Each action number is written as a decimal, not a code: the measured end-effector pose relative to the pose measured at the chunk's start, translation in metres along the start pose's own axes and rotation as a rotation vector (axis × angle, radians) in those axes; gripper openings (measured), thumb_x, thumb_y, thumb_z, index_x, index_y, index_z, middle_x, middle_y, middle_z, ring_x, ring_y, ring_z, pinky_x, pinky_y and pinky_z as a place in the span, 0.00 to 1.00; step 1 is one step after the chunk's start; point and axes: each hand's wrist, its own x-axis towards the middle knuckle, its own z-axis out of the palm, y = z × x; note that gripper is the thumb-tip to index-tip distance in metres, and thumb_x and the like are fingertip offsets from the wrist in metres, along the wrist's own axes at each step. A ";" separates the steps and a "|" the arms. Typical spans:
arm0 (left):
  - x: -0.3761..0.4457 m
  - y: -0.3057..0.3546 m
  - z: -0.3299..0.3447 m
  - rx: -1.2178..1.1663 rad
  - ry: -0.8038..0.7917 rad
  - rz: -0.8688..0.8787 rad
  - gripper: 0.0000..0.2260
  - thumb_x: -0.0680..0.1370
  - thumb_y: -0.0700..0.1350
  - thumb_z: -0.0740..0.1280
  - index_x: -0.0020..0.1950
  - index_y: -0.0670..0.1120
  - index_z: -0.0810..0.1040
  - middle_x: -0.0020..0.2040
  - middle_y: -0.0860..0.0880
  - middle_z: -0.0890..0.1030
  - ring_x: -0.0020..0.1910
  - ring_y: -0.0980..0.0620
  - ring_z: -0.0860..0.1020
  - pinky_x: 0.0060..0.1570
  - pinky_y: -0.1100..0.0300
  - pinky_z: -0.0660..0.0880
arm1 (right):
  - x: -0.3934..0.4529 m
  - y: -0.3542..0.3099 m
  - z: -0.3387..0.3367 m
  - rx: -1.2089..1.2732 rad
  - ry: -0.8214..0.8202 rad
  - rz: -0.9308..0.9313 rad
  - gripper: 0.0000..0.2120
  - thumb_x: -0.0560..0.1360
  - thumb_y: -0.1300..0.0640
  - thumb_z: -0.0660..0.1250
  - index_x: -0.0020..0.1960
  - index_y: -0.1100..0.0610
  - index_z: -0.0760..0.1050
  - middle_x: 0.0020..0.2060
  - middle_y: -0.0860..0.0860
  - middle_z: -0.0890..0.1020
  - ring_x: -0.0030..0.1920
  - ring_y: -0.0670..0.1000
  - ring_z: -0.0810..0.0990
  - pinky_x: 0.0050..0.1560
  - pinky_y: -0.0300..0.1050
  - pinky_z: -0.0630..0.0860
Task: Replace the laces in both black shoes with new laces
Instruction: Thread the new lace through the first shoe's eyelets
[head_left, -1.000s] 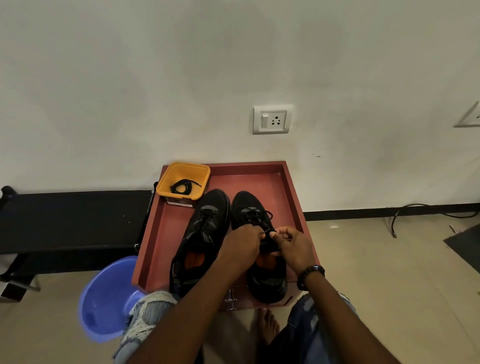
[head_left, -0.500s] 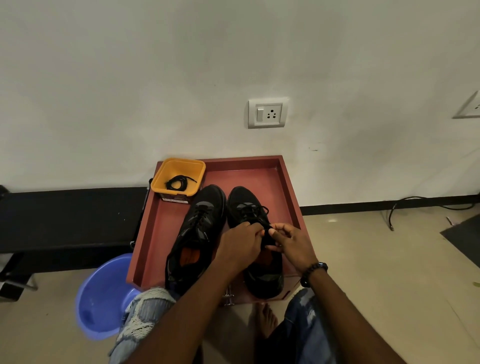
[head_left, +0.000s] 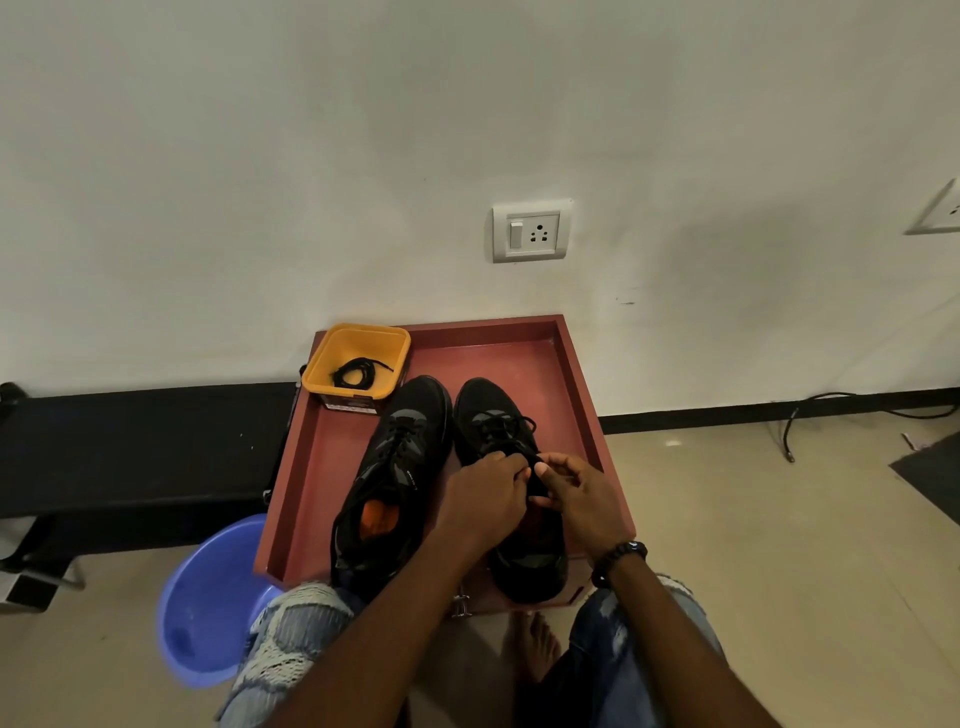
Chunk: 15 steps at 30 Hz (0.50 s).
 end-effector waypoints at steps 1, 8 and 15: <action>-0.001 0.000 0.000 -0.004 0.001 -0.001 0.12 0.83 0.50 0.55 0.53 0.49 0.76 0.47 0.50 0.77 0.44 0.51 0.77 0.42 0.54 0.74 | 0.000 0.002 0.000 -0.013 0.004 -0.012 0.07 0.79 0.59 0.67 0.57 0.55 0.80 0.51 0.51 0.84 0.48 0.47 0.84 0.48 0.42 0.83; 0.000 0.007 0.002 -0.051 0.034 -0.073 0.10 0.83 0.50 0.56 0.51 0.50 0.75 0.45 0.53 0.77 0.40 0.56 0.74 0.37 0.61 0.65 | 0.002 0.014 0.001 -0.106 0.058 -0.081 0.08 0.78 0.55 0.68 0.57 0.52 0.80 0.53 0.49 0.82 0.48 0.46 0.84 0.43 0.38 0.81; -0.005 0.014 0.013 -0.192 0.109 -0.214 0.11 0.84 0.50 0.56 0.58 0.51 0.77 0.51 0.54 0.78 0.44 0.60 0.71 0.40 0.67 0.64 | 0.002 0.021 0.003 -0.147 0.095 -0.086 0.08 0.78 0.52 0.69 0.56 0.50 0.80 0.52 0.49 0.82 0.50 0.48 0.83 0.46 0.45 0.84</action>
